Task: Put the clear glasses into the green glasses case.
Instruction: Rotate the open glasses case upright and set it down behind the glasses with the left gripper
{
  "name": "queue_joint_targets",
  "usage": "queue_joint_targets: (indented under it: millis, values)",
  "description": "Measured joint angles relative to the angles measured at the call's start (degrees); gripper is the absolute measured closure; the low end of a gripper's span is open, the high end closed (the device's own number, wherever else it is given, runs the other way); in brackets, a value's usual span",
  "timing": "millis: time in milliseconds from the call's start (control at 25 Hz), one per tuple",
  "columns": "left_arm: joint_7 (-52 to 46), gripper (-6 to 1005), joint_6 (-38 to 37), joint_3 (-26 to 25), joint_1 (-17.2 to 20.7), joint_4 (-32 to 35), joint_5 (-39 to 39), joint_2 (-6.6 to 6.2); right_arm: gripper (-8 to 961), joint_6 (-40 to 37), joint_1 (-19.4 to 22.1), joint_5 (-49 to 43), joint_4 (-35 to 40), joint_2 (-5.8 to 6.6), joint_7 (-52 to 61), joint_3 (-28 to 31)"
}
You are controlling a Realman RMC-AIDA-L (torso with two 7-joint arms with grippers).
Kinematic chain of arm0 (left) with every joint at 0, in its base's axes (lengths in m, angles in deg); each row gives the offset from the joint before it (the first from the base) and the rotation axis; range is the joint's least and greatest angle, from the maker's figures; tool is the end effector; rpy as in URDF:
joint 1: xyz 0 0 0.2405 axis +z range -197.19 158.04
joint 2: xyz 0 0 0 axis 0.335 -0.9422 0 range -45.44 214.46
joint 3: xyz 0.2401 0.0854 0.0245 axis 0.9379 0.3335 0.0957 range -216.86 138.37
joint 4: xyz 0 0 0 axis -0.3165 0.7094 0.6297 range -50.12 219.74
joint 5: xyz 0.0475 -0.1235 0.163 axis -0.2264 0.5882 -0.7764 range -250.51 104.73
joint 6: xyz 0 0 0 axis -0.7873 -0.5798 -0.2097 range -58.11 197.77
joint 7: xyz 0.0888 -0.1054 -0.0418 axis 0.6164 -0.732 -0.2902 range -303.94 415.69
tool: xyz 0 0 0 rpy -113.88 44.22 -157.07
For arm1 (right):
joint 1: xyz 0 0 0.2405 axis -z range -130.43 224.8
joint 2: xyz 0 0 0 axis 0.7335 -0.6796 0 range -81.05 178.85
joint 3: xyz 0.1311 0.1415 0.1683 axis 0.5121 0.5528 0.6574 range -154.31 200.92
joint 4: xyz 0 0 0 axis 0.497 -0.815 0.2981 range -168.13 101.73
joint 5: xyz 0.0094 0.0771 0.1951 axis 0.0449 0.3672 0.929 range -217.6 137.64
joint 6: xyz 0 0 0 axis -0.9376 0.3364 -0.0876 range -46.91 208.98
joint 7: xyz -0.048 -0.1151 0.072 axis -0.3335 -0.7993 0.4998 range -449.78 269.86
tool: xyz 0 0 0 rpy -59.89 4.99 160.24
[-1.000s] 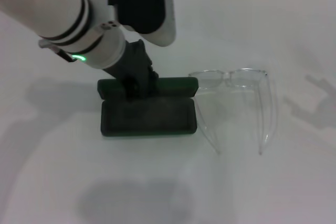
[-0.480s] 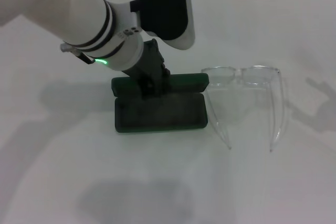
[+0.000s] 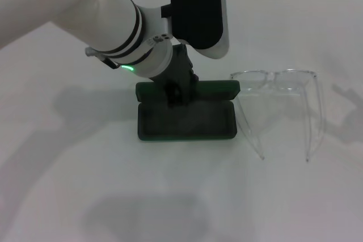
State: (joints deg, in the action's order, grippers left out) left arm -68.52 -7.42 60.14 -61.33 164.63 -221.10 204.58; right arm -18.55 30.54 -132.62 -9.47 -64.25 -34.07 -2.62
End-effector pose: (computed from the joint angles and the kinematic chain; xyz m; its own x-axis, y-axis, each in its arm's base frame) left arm -0.0938 0.3544 -0.0618 0.9041 -0.1025 -0.4149 -0.2183 -0.9454 -0.2421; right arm 0.3327 0.2641 0.0719 0.6025 -0.0138 -0.7980 -0.5713 -0.7056 -0.4191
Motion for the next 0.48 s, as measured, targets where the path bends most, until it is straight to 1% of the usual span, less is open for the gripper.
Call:
queue_joint_targets:
  millis: [480]
  values:
    - [2.52, 785, 2.48, 0.12, 0.12, -1.07, -0.01, 0.0, 64, -0.07, 0.28, 0.0, -0.05, -0.06, -0.59, 0.0]
